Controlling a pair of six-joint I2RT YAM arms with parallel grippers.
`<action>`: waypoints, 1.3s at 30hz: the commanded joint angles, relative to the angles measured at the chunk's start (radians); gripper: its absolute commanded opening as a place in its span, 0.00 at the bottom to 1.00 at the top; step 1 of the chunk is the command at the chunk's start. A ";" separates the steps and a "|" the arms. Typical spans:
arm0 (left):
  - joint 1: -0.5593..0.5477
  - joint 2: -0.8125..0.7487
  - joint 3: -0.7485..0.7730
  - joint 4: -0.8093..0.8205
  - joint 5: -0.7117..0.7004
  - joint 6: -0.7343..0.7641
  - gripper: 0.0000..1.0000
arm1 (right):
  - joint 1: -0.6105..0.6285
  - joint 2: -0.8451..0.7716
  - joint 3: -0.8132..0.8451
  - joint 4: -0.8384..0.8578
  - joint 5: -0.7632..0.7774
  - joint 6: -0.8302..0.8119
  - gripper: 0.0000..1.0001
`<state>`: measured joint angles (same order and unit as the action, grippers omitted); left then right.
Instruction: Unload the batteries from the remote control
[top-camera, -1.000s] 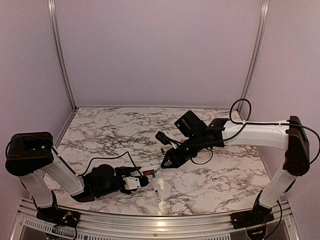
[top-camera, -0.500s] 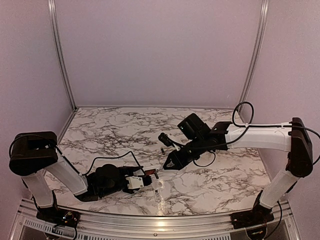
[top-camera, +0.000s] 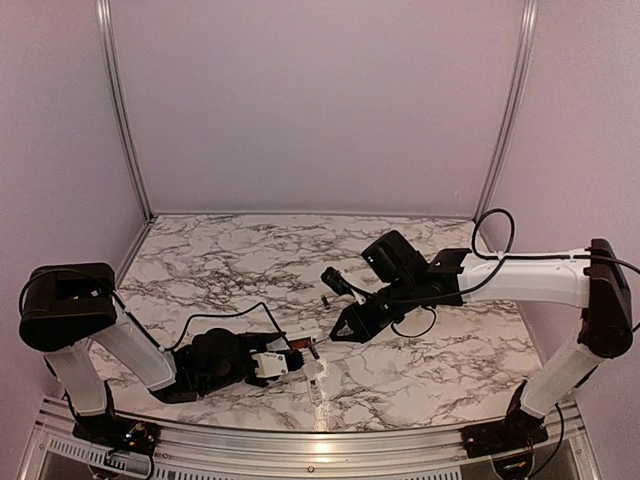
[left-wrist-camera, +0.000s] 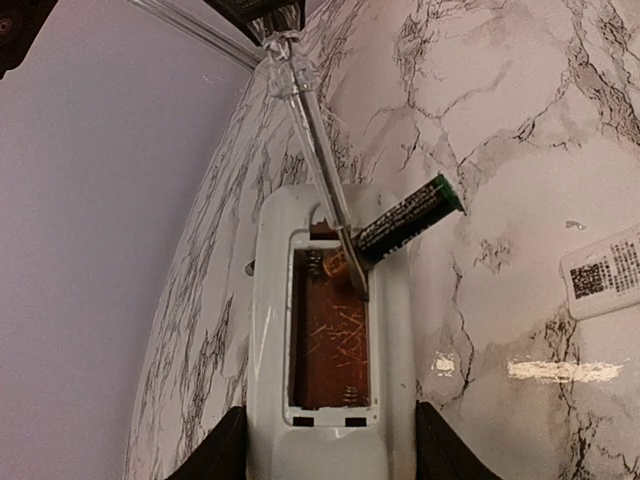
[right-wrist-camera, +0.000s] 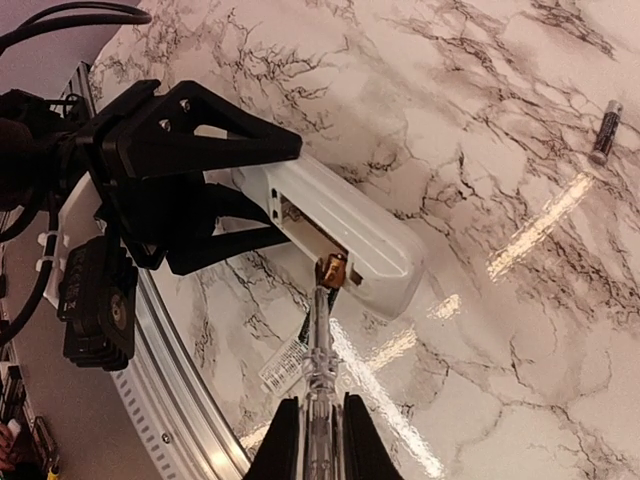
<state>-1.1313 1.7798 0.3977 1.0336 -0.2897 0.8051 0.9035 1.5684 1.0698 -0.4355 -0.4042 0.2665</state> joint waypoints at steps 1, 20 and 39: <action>0.009 -0.003 0.033 0.044 -0.066 -0.015 0.00 | -0.003 -0.018 -0.047 -0.082 0.002 0.014 0.00; 0.010 -0.003 0.037 0.039 -0.073 -0.028 0.00 | -0.003 -0.057 -0.097 -0.031 -0.028 0.017 0.00; 0.018 -0.108 0.107 -0.104 -0.091 -0.303 0.00 | -0.002 -0.353 -0.153 0.012 0.469 0.128 0.00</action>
<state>-1.1210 1.7283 0.4713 0.9810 -0.3683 0.6220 0.9039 1.2552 0.9367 -0.4335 -0.2066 0.3317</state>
